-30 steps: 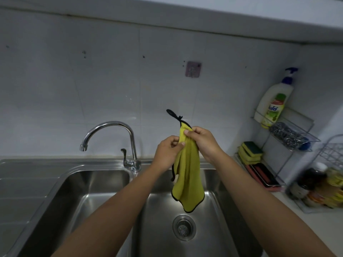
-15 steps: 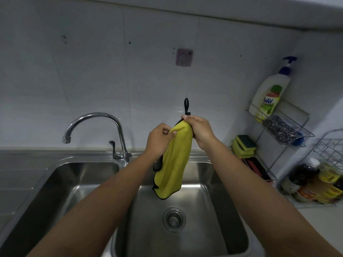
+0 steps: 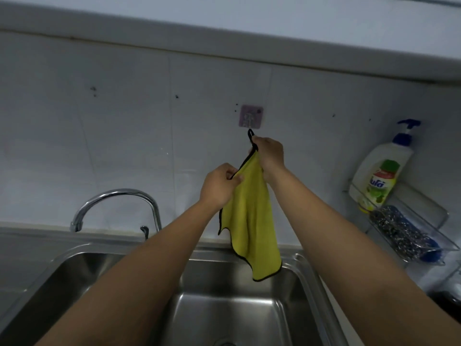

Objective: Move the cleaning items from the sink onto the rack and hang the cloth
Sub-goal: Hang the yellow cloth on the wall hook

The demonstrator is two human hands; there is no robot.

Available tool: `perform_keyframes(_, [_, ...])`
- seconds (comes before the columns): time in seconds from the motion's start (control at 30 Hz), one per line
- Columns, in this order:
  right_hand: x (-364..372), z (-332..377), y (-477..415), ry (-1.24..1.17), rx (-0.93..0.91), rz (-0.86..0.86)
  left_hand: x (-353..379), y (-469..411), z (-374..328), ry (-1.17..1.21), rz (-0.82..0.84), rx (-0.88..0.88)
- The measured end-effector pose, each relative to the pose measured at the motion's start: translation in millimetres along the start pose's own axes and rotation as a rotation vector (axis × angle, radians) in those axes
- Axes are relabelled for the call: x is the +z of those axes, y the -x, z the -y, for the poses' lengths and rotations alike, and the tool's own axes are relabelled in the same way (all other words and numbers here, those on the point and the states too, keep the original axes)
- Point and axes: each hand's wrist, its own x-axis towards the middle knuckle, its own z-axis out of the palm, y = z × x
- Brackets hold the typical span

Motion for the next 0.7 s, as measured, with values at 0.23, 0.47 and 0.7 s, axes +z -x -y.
perform_keyframes(0.23, [10, 8, -39, 0.079, -0.021, -0.065, -7, -36, -11, -0.099, -0.026, -0.004])
perform_keyframes(0.47, [12, -6, -49, 0.132, -0.047, -0.055, -5, -40, -1, -0.068, -0.047, -0.020])
perform_keyframes(0.7, [14, -20, -47, 0.185, -0.061, -0.056, -3, -34, 9, -0.035, -0.072, -0.031])
